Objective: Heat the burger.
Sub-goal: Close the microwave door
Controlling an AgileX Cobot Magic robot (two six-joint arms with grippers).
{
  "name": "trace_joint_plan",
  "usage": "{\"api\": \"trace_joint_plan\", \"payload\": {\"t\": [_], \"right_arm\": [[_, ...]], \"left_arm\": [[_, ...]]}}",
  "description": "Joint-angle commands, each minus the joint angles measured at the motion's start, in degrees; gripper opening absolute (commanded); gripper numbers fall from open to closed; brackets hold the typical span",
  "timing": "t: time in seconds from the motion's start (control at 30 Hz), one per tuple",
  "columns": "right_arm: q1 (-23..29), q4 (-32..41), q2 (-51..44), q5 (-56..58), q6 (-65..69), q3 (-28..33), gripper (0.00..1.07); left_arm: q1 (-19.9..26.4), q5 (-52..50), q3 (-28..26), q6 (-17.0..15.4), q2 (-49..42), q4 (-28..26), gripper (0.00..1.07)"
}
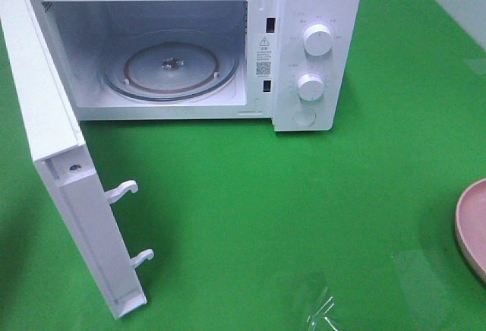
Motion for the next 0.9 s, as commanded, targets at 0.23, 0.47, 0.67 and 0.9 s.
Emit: {"api": "trace_joint_plan", "payload": {"t": [0.23,0.47,0.67,0.9], "right_arm": [[-0.4,-0.2,-1.4,0.0,-0.5,0.1,0.76],[-0.4,-0.2,-1.4,0.0,-0.5,0.1,0.76],[-0.4,-0.2,-1.4,0.0,-0.5,0.1,0.76],[-0.4,-0.2,-1.4,0.0,-0.5,0.1,0.76]], "left_arm": [[-0.6,-10.0,0.2,-0.8,12.4,5.8,0.0],[-7.0,-14.8,0.0,-0.7,20.7,6.6,0.0],[-11.1,-16.8,-1.4,-0.5,27.5,6.8,0.0],[-15.5,-20.1,-3.5,-0.3,34.1,6.8,0.0]]}}
